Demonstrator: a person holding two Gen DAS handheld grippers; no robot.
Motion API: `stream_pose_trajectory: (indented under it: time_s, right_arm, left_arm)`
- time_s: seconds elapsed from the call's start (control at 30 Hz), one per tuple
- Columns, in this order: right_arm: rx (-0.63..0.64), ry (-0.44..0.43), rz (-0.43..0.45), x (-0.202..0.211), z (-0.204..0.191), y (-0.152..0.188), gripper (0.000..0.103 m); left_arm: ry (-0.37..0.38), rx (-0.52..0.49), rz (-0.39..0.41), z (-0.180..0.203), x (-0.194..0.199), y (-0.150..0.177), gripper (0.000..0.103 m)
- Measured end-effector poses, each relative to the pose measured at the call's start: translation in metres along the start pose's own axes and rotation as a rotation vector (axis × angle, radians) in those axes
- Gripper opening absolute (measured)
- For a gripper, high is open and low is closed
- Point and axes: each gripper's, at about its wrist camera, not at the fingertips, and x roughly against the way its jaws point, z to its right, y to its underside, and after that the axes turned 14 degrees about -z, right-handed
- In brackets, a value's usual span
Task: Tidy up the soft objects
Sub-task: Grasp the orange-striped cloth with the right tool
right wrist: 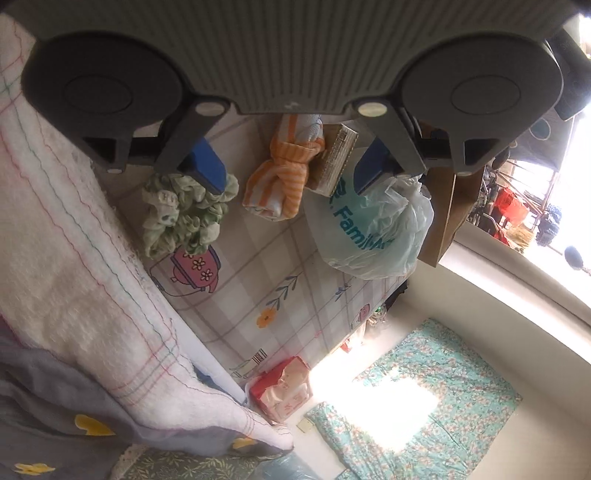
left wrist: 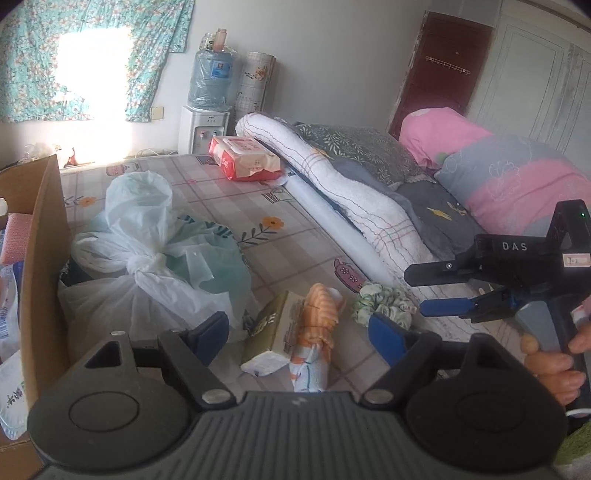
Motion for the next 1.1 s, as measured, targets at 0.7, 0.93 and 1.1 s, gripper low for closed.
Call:
stream_pose_trajectory:
  time_s: [0.7,0.93,1.1]
  right_arm:
    - [-0.05,-0.048,-0.199,-0.117,0.001,-0.018,0.051]
    - [-0.106,-0.094,-0.182,-0.123,0.006,-0.01,0.038]
    - [-0.114,-0.104,-0.147,-0.104,0.009,-0.001,0.037]
  left_arm:
    - [-0.066,-0.117,-0.155,0.034,-0.064,0.009,0.055]
    - [-0.064,-0.053,-0.221,0.027,-0.078,0.008,0.034]
    - [-0.006,-0.066,-0.186,0.031,-0.065,0.009,0.033]
